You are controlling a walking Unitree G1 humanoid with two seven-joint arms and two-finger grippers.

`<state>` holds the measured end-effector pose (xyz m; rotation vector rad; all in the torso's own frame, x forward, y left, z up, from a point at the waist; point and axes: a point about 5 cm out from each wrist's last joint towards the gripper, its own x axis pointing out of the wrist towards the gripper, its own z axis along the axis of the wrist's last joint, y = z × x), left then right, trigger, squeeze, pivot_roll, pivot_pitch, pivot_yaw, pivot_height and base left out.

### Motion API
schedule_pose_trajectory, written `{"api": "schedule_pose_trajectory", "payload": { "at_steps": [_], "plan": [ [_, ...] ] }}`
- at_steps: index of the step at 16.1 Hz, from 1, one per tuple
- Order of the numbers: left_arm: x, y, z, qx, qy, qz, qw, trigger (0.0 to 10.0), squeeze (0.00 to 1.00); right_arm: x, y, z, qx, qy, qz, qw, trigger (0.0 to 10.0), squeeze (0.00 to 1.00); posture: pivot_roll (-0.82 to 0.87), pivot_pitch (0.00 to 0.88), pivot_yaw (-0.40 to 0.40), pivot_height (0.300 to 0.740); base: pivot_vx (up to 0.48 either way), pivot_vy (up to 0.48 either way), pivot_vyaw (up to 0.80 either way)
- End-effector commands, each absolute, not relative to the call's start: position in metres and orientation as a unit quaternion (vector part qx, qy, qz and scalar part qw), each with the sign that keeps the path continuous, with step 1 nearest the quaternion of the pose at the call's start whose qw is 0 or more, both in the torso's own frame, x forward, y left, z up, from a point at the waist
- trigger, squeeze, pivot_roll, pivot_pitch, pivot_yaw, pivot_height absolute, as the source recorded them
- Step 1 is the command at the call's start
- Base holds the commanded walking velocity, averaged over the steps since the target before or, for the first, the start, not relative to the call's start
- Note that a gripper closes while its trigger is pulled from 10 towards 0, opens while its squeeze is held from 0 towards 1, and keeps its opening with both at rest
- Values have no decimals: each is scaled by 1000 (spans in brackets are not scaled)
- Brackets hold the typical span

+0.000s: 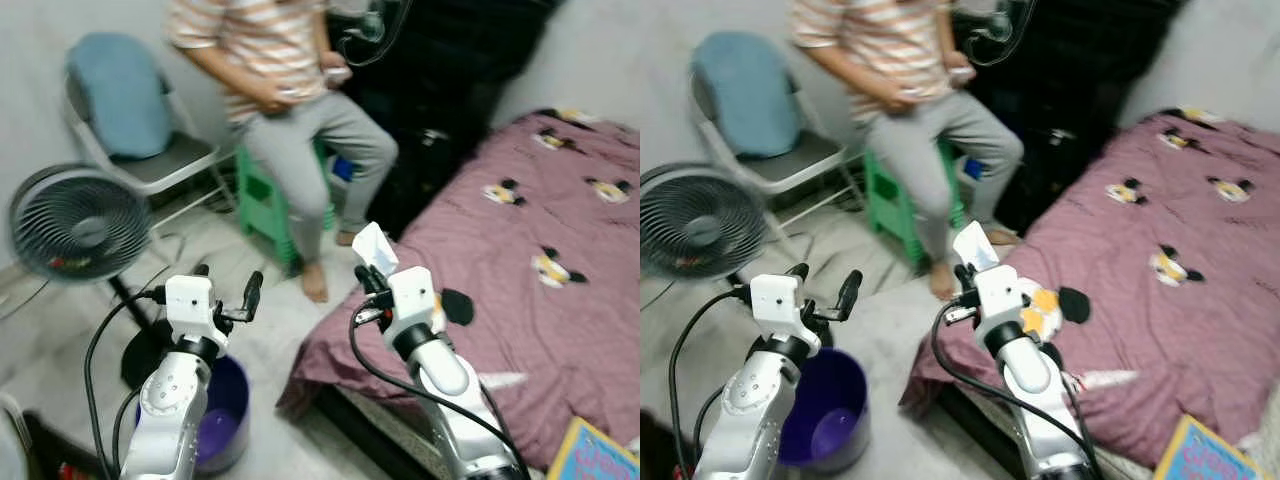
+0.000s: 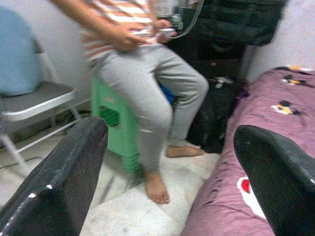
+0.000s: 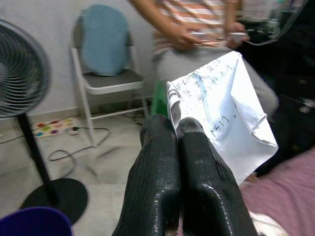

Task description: Clean up the room

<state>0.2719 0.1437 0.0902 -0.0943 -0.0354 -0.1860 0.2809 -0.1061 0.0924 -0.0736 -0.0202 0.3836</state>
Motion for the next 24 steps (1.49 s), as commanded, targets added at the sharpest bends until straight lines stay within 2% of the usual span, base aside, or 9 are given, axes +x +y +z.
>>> {"api": "schedule_pose_trajectory", "payload": {
  "at_steps": [1, 6, 13, 15, 19, 24],
  "plan": [
    [271, 143, 88, -39, -11, -94, 995, 10000, 0, 281, -107, 94, -38, -16, 189, 981, 10000, 0, 52, 0, 22, 740, 0, 0, 0],
    [271, 142, 88, -33, -11, -93, 995, 10000, 0, 280, -106, 94, -40, -17, 193, 980, 10000, 0, 52, 0, 22, 740, 0, 0, 800],
    [279, 150, 91, -3, -24, -74, 997, 10000, 0, 290, -98, 97, -47, -31, 195, 979, 10000, 0, 63, 0, 61, 740, 0, 0, -85],
    [277, 156, 91, -4, -27, -53, 998, 10000, 0, 294, -93, 100, -58, -36, 215, 974, 10000, 0, 88, 0, 32, 740, 0, 0, 0],
    [265, 168, 89, -4, -36, 5, 999, 10000, 0, 307, -83, 104, -68, -36, 259, 963, 10000, 0, 176, 0, -78, 740, 0, 0, 0],
    [264, 176, 91, -19, -43, 42, 998, 10000, 0, 313, -74, 118, -69, -55, 283, 955, 10000, 0, 185, 0, -100, 740, 0, 0, 0]
  ]
}}
